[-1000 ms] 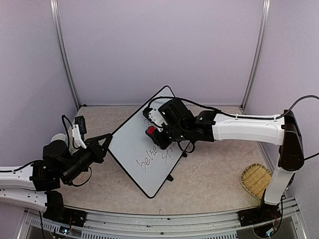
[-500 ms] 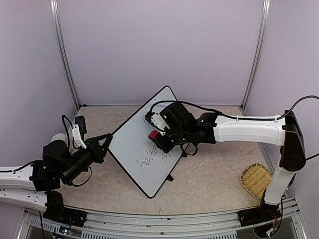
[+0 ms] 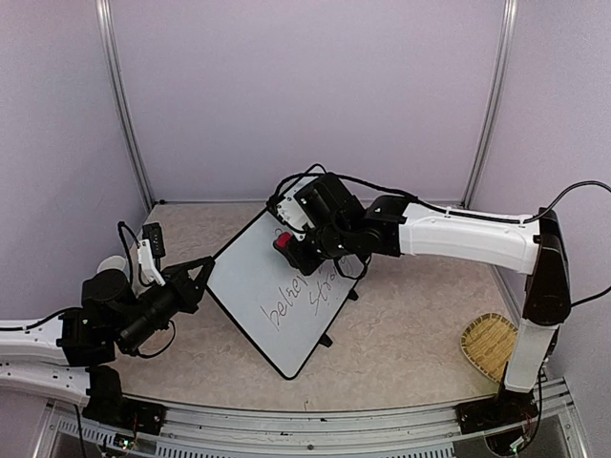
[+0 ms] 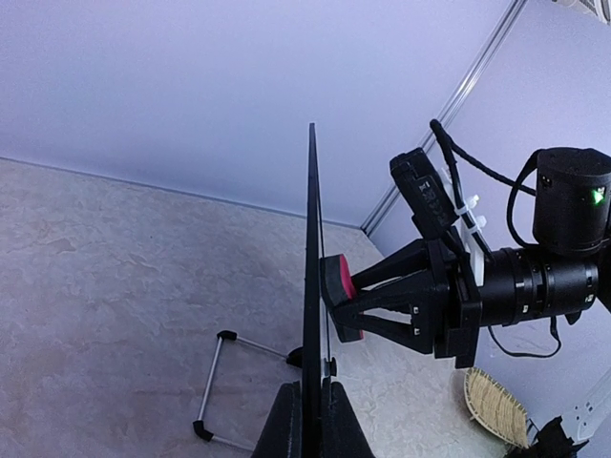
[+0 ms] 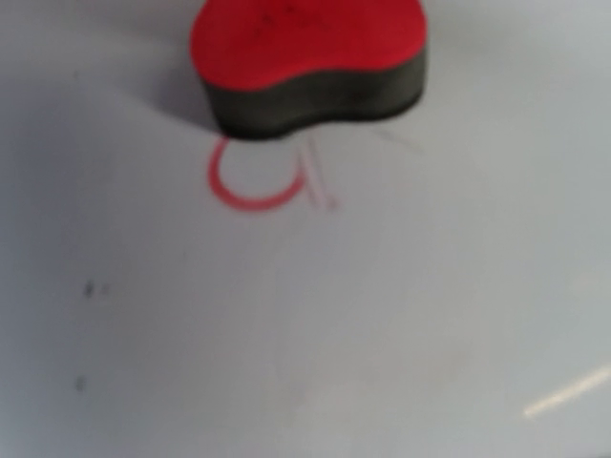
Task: Erase the whiteboard
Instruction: Erase the whiteboard at the center of the board.
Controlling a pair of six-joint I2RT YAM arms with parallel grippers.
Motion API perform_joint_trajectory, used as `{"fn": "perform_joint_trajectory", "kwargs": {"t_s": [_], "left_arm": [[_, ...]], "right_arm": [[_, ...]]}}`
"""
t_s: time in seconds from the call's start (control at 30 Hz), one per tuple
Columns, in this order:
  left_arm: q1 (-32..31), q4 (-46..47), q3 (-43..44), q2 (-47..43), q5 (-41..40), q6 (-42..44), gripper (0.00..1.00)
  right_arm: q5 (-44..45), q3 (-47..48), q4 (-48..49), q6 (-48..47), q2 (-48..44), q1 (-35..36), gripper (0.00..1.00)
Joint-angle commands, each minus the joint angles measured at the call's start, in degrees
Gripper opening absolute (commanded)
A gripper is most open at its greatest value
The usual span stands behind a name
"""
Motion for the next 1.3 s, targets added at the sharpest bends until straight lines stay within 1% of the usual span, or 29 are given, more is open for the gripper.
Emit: {"fn": "perform_joint_trajectory", "kwargs": {"t_s": [0.0, 0.27, 0.43, 0.93, 1.27], "left_arm": [[-1.8, -5.5, -1.8, 0.6, 9.9, 1.4, 0.0], [-1.8, -5.5, -1.9, 0.5, 9.9, 1.5, 0.0], [-1.9, -5.7, -1.9, 0.3, 9.9, 1.6, 0.0], [-1.9, -5.7, -1.2, 0.9, 9.7, 2.0, 0.0], [-1.8, -7.1, -0.7, 0.4, 9.7, 2.0, 0.0]], "right_arm": [[-0.9, 5.1, 2.3, -0.8, 2.9, -0.7, 0.15], [-0.3, 11.9, -0.1, -1.8, 5.6, -0.8, 0.15], [0.1, 12.7, -0.7, -2.0, 6.4, -1.0, 0.15], [-1.0, -3.8, 3.1, 1.4, 1.5, -1.2, 0.15], [-2.5, -14.6, 6.3, 4.3, -3.6, -1.1, 0.14]]}}
